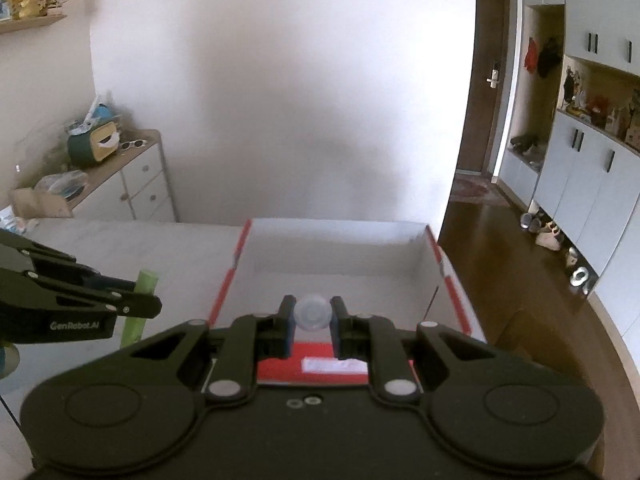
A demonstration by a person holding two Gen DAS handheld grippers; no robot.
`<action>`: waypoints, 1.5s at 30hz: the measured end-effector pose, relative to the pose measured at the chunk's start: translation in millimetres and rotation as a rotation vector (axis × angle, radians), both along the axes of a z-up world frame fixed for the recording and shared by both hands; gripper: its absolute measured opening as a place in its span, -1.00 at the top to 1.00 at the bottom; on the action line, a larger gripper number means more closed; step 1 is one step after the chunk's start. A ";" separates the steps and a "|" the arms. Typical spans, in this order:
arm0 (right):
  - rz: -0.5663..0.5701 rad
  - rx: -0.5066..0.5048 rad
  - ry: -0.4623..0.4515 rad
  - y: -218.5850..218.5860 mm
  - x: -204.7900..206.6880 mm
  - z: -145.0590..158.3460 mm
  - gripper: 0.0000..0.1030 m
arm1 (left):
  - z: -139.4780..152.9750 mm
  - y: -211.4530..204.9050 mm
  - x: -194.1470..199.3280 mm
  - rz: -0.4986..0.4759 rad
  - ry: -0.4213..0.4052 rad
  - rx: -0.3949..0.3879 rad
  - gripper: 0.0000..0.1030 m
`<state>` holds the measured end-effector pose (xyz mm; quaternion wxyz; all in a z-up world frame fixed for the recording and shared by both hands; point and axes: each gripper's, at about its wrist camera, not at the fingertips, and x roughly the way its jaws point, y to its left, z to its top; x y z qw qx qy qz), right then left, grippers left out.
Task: Organize rigid objects
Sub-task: 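Carry the highlighter and glue stick with both tools over the red shoebox, then open both tools to drop the highlighter and glue stick into the box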
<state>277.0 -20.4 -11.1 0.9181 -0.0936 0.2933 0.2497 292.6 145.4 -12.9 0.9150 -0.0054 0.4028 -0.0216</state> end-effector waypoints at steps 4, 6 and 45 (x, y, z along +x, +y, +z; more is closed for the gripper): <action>-0.013 -0.010 -0.006 -0.6 25.2 -7.1 0.68 | -0.3 -6.2 31.0 -0.007 0.015 0.016 0.69; -0.019 -0.013 -0.001 -1.3 37.5 -12.4 0.68 | -2.1 -7.8 49.4 -0.012 0.031 0.012 0.69; 0.001 -0.086 0.160 18.0 145.0 -105.7 0.57 | -111.8 -21.2 178.0 -0.023 0.302 0.001 0.69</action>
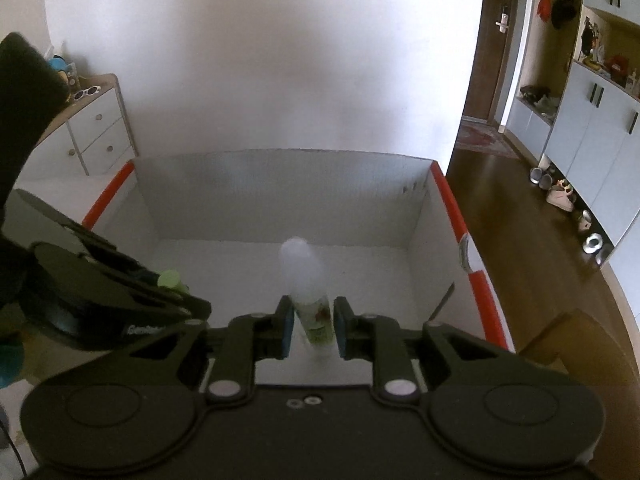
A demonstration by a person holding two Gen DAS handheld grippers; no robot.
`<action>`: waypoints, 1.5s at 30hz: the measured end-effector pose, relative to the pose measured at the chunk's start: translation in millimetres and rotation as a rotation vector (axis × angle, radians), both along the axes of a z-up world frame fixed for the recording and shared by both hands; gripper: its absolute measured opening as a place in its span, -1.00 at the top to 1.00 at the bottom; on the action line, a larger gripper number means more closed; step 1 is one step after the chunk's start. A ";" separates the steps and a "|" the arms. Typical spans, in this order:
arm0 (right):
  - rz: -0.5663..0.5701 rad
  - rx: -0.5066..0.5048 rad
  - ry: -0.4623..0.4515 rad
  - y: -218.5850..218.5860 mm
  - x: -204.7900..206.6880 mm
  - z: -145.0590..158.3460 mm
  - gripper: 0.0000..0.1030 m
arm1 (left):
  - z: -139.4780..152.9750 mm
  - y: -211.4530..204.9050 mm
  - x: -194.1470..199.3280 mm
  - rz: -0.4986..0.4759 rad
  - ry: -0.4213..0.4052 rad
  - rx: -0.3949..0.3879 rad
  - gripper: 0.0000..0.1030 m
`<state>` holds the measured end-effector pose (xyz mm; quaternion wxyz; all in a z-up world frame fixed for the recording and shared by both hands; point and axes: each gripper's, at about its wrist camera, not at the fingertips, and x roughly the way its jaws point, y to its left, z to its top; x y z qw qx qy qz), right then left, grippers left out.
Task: Organize rigid objects
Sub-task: 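Open both tools to drop the highlighter and glue stick into the box, then move both tools back over the pile of items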
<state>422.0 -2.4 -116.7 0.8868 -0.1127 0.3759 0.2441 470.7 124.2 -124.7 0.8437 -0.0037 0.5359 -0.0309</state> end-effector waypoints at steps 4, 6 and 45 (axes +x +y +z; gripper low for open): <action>0.021 -0.015 0.014 1.4 -8.0 1.3 0.38 | 0.7 3.8 -5.7 -0.007 0.014 -0.007 0.69; 0.030 -0.017 0.021 0.3 -10.2 2.2 0.26 | -1.3 -2.7 -4.4 -0.015 0.025 -0.008 0.69; 0.024 0.085 -0.079 -52.0 -142.4 103.8 -0.49 | 110.3 -8.7 -166.4 -0.073 -0.266 0.008 0.67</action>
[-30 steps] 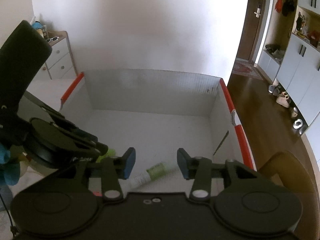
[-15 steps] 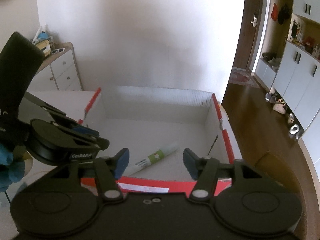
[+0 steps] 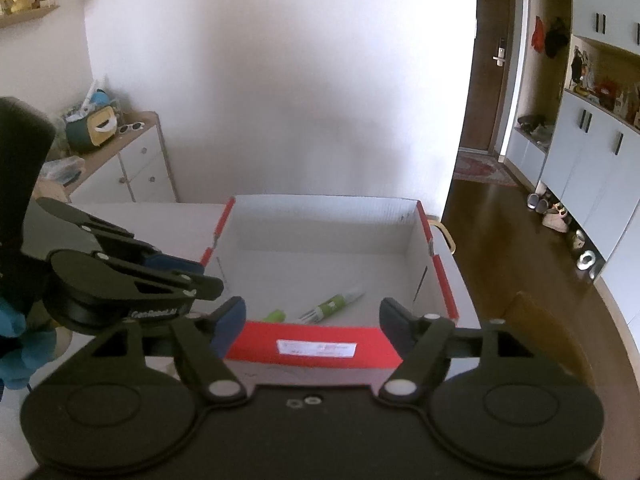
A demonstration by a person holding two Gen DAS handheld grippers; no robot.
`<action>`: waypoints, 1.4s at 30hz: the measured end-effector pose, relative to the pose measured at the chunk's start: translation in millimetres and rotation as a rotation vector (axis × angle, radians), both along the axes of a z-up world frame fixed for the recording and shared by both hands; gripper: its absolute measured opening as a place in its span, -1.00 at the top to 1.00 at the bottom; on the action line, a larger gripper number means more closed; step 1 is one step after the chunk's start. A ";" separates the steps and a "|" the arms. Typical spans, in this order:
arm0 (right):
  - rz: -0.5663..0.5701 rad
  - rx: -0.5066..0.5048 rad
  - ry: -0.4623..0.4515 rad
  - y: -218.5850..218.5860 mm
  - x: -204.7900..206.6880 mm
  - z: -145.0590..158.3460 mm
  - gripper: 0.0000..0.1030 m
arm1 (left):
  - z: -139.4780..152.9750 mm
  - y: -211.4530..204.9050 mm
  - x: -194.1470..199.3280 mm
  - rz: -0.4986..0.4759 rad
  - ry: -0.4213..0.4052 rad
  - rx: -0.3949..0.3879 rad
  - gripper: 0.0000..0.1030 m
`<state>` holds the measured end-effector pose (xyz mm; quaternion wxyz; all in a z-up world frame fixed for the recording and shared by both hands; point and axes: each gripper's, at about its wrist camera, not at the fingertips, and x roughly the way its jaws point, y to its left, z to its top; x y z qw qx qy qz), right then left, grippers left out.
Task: Organize rigid objects
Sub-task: 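Move both tools back over the pile of items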
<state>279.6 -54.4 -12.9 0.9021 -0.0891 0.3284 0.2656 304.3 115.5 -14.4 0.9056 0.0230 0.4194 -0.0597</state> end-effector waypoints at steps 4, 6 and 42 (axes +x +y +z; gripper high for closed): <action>-0.006 0.019 -0.002 -10.3 -19.4 6.4 -0.56 | 7.3 4.3 -23.5 0.006 -0.030 -0.032 0.67; -0.009 0.024 -0.003 -13.3 -29.3 7.6 -0.59 | 10.6 3.9 -35.7 0.012 -0.057 -0.016 0.67; -0.031 -0.008 0.163 -53.6 -216.4 -104.9 -0.63 | -85.5 -11.4 -161.4 -0.106 -0.051 -0.093 -0.65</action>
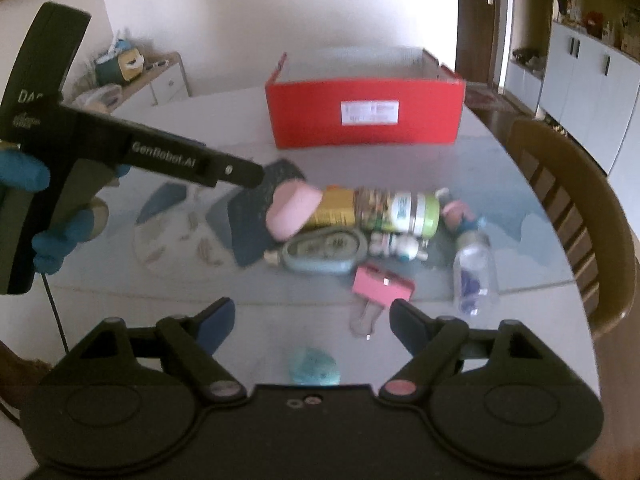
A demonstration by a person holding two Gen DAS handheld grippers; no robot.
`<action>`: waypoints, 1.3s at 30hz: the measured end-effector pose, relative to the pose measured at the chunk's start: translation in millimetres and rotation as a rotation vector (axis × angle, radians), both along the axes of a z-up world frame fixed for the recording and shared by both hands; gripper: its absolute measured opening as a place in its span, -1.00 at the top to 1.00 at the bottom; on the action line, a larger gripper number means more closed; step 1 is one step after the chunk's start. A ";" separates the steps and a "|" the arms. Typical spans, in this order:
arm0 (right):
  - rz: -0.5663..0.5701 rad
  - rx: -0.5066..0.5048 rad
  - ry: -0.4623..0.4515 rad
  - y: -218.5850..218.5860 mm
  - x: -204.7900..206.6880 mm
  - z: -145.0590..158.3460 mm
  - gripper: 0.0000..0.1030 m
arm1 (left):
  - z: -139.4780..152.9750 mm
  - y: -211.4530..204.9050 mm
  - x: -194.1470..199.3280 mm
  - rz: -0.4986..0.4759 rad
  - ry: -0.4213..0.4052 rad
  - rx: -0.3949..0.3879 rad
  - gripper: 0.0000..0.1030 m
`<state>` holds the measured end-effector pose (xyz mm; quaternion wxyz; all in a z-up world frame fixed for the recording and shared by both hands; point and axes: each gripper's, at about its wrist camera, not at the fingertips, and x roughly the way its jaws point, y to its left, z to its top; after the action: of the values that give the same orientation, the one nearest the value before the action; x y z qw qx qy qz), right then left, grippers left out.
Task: Organize rigid objects
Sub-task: 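Move both tools back over the pile of items, then grasp the pink heart box with the left tool while the right tool grasps the teal tape dispenser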
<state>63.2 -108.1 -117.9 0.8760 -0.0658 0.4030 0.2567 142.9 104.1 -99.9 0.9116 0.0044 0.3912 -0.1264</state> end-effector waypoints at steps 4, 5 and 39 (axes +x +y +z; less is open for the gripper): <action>-0.001 -0.011 0.035 0.2 -0.7 -13.5 -0.58 | -15.5 1.8 7.3 0.018 0.013 -0.051 -0.98; -0.003 -0.017 0.038 1.0 -0.7 -16.5 -0.57 | -18.5 1.8 8.8 0.024 0.008 -0.056 -0.99; 0.066 -0.093 0.113 10.8 5.2 -55.8 0.02 | -67.5 -7.4 56.8 -0.047 0.093 -0.045 -0.73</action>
<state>68.4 -97.3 -173.6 0.8389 -0.1051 0.4610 0.2695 199.7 96.7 -167.5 0.8890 -0.0127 0.4302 -0.1564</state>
